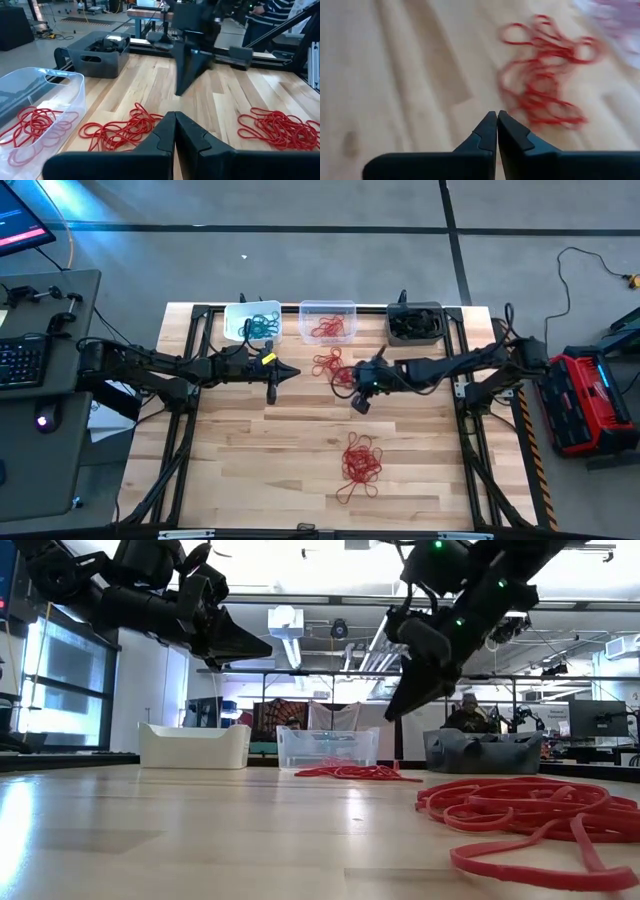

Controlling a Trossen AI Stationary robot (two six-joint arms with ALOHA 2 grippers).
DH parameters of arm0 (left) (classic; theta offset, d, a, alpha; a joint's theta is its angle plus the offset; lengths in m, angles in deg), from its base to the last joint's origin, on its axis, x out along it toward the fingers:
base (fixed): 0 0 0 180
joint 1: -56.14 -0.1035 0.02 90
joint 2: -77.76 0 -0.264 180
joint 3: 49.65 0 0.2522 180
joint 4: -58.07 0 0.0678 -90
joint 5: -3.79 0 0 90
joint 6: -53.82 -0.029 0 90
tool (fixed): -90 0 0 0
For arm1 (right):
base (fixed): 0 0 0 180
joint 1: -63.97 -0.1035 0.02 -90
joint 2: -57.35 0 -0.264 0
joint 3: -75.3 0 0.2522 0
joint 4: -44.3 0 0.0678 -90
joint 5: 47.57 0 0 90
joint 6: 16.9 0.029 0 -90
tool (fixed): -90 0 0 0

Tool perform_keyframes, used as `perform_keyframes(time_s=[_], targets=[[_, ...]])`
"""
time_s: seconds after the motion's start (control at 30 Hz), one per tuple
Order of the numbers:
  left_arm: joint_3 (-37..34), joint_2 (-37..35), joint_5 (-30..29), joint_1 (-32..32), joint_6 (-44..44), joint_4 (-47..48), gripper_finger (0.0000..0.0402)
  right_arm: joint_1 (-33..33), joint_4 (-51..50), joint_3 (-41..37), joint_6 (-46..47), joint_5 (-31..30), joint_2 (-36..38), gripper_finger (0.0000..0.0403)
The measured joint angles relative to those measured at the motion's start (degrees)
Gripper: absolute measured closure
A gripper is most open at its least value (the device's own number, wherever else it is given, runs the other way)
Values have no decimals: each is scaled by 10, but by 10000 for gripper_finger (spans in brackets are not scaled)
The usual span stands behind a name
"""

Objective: Sort rubber bands into baskets
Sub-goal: Put the red rubber band into the transparent bin

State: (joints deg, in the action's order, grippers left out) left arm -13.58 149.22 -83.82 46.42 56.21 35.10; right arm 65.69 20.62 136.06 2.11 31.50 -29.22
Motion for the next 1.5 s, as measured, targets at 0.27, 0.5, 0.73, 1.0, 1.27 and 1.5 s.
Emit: perform_keyframes(time_s=[0.27, 0.5, 0.73, 1.0, 1.27, 1.5], targets=[[0, 0, 0, 0, 0, 0, 401, 0, -46, 9, 56, -42, -19, 335], [0, 0, 0, 0, 0, 1, 402, -1, -23, 9, 49, -67, -98, 250], [0, 0, 0, 0, 0, 9, 402, -1, -17, 9, 32, -75, -129, 241], [0, 0, 0, 0, 0, 10, 401, 17, -15, 10, 14, -21, -131, 372], [0, 0, 0, 0, 1, 17, 401, 13, -36, 24, -12, -12, -99, 398], [0, 0, 0, 0, 3, 16, 401, -4, -57, 56, -38, -43, -38, 402]])
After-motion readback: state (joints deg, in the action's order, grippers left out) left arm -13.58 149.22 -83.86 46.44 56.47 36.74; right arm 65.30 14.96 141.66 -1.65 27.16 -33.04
